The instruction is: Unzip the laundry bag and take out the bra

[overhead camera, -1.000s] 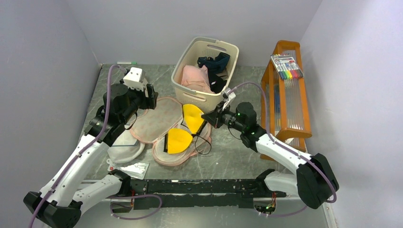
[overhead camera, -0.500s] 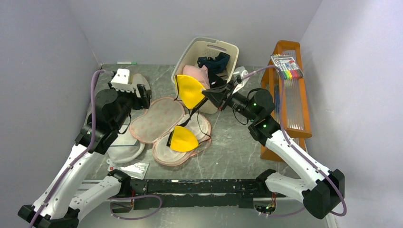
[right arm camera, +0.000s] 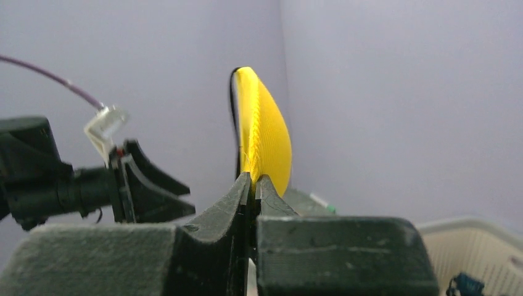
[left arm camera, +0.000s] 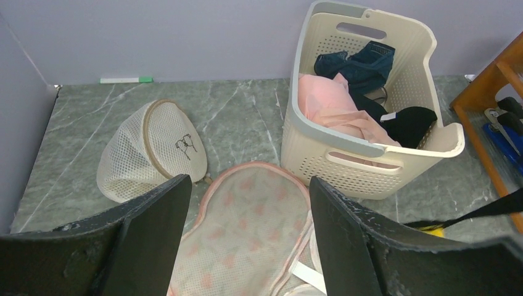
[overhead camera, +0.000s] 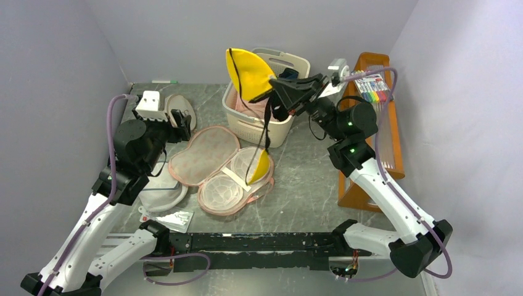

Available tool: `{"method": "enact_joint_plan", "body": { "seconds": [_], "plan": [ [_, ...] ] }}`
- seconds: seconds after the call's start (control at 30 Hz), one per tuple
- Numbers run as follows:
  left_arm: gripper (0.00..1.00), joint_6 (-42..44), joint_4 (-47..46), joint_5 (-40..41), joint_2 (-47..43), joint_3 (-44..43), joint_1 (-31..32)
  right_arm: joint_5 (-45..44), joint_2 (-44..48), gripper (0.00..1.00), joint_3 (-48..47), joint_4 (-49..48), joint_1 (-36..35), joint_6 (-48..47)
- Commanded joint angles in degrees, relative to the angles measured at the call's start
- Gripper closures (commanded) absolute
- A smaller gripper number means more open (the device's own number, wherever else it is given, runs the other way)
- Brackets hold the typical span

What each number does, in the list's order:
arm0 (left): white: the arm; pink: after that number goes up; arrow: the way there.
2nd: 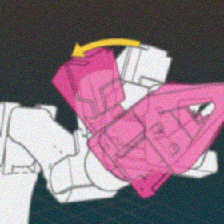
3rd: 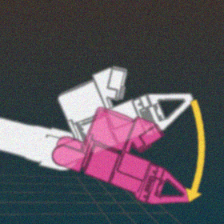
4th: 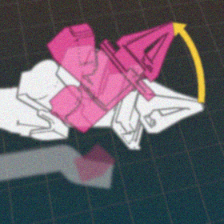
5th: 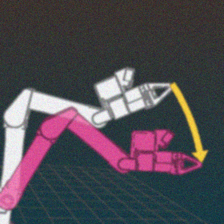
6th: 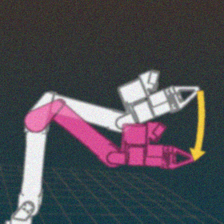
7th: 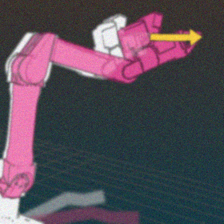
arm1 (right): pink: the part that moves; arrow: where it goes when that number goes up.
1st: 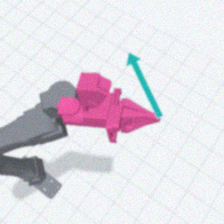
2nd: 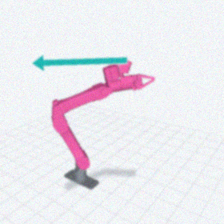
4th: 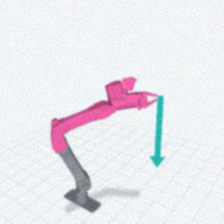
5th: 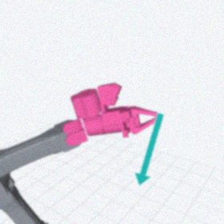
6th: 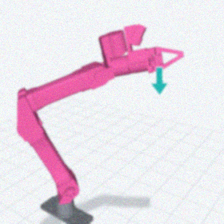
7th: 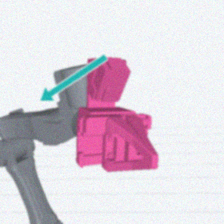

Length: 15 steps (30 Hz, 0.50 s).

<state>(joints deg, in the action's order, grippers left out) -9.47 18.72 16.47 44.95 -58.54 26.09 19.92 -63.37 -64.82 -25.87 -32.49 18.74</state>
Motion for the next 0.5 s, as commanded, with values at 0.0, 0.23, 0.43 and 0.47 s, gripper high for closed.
{"method": "enact_joint_plan", "body": {
  "seconds": [0.0,0.23,0.43,0.47],
  "plan": [
    [0.18,-0.66,-0.81,0.55,-0.59,0.09,-0.42,-1.94,-1.83,1.0,-5.66,-5.91,-0.21,-1.04],
    [0.18,-0.72,-0.76,-0.02,-0.52,0.01,-0.42,-7.71,-6.89,1.0,-13.99,-12.02,-0.22,-1.97],
    [0.18,-0.81,-0.85,-0.23,-0.69,0.05,-0.51,-14.26,-12.97,1.0,-20.27,-18.73,-0.2,-5.48],
    [0.18,-0.89,-0.9,-0.48,-0.62,0.09,-0.51,-15.42,-14.35,1.0,-21.73,-19.26,-0.25,-6.03]
  ]
}}
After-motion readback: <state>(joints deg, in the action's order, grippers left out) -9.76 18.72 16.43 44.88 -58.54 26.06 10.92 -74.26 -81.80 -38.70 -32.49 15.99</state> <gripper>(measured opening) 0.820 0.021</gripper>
